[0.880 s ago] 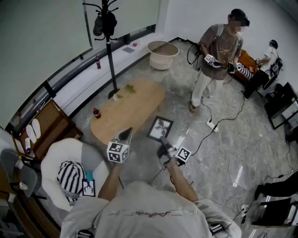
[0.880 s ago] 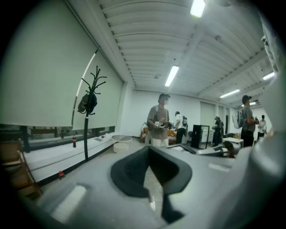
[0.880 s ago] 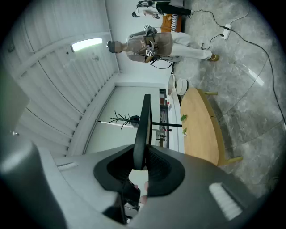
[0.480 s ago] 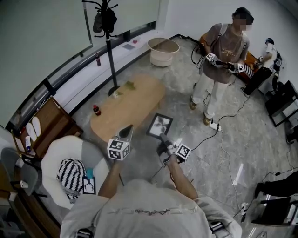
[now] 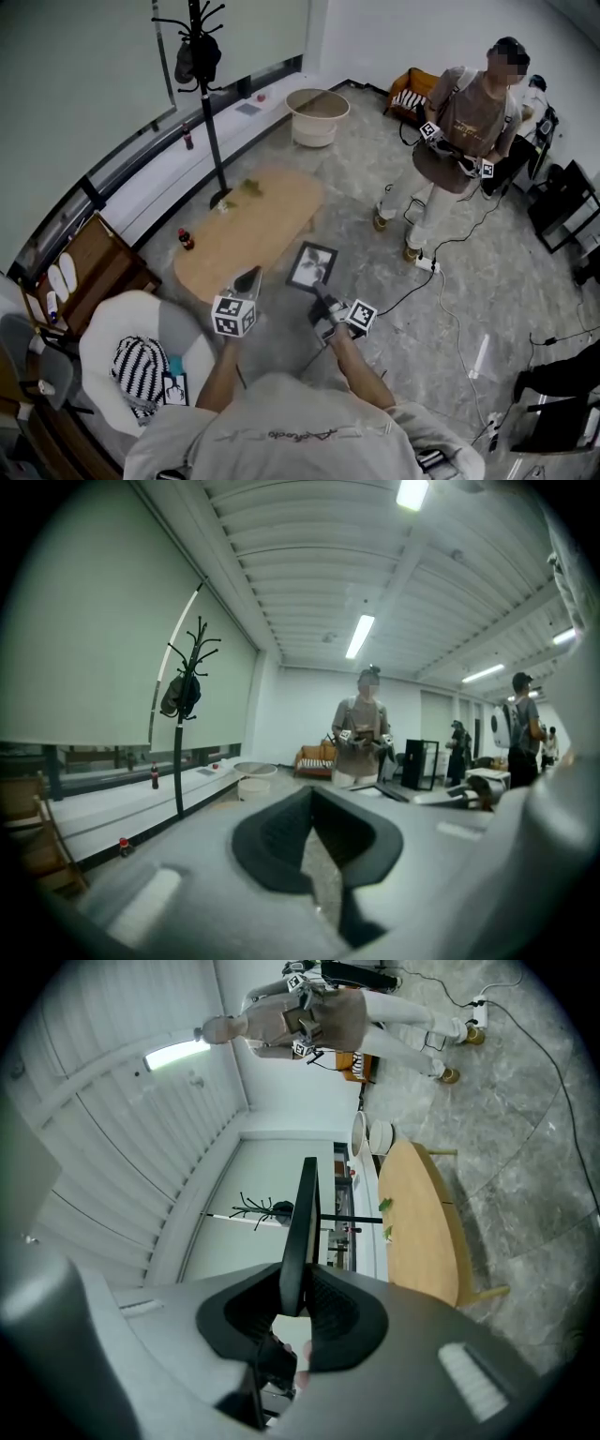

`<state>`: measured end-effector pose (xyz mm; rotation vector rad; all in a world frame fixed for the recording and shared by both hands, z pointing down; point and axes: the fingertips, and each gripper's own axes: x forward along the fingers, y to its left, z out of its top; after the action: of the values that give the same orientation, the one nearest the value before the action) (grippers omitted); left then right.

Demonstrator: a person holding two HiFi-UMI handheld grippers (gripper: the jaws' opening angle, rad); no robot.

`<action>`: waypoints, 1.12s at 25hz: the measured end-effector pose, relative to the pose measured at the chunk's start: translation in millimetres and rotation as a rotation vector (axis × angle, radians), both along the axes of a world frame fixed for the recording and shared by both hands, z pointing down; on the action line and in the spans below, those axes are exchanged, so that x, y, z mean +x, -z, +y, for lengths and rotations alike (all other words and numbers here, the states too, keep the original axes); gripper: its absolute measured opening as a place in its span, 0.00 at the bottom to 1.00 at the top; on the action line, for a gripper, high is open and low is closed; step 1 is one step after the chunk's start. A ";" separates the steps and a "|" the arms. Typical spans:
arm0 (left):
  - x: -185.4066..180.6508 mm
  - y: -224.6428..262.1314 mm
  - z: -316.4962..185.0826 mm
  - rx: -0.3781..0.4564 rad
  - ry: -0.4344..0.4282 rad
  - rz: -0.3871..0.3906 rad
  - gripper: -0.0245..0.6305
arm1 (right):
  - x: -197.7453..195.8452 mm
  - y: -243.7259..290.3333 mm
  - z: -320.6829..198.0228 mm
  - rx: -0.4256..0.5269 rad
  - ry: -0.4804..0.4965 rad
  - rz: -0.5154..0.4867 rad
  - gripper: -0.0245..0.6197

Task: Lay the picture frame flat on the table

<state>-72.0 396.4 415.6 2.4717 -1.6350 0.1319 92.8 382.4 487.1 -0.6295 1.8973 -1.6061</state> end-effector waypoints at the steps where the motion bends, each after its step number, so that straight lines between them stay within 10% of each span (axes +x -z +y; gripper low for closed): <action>1: 3.4 0.0 -1.7 0.000 0.001 -0.001 0.04 | 2.8 0.1 -1.7 0.001 0.003 0.001 0.15; 28: 93.5 -6.3 -53.0 0.005 0.037 -0.014 0.04 | 68.2 -7.3 -46.0 0.001 0.092 -0.002 0.15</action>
<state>21.5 343.4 421.9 2.4488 -1.6874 0.1409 161.1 336.4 494.3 -0.5472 1.9511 -1.6617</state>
